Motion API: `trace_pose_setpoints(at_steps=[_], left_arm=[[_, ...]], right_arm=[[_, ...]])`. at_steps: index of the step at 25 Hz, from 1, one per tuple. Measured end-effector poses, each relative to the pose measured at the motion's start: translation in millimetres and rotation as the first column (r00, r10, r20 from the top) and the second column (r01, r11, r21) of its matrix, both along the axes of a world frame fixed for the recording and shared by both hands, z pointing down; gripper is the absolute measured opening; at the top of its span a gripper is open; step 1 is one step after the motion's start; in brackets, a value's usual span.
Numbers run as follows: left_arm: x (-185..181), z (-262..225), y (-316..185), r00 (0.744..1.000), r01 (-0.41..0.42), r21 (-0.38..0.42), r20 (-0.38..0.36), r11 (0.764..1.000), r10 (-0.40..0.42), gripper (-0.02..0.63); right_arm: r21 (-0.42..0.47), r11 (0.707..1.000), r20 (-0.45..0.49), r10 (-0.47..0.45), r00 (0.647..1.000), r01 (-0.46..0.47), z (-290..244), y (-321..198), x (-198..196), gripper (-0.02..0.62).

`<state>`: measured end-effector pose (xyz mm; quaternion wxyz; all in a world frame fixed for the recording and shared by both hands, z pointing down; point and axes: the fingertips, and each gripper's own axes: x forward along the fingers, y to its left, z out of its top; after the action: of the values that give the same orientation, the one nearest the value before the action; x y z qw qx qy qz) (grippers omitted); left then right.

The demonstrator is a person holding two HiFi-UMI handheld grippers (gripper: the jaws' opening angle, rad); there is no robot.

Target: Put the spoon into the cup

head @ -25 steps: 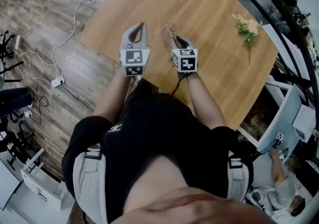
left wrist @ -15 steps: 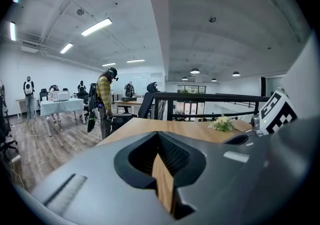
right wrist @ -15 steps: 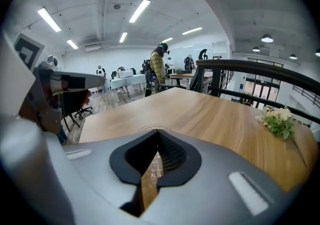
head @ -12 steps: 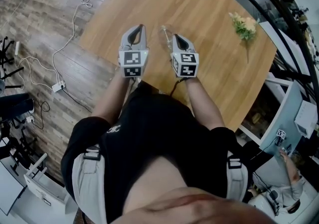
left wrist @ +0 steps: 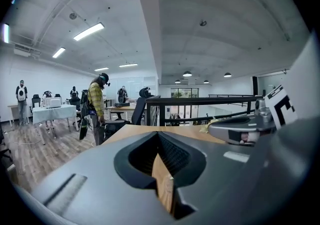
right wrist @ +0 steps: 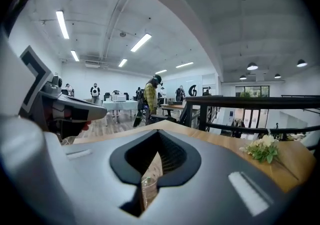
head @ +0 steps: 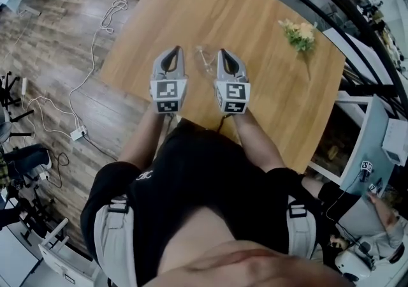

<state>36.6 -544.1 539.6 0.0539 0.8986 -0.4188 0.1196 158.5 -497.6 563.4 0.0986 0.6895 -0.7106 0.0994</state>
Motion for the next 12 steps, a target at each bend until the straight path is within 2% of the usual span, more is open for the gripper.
trace_pose_setpoints(at_steps=[9, 12], left_arm=[[22.1, -28.9, 32.2, 0.999, -0.05, 0.077, -0.001, 0.996, 0.05, 0.012], [28.0, -33.3, 45.1, 0.998, -0.064, 0.085, -0.003, 0.994, 0.064, 0.012]], right_arm=[[0.176, 0.982, -0.03, 0.075, 0.997, -0.068, -73.1, 59.0, 26.0, -0.003], [0.197, 0.974, -0.001, 0.116, 0.993, -0.114, -78.8, 79.3, 40.7, -0.003]])
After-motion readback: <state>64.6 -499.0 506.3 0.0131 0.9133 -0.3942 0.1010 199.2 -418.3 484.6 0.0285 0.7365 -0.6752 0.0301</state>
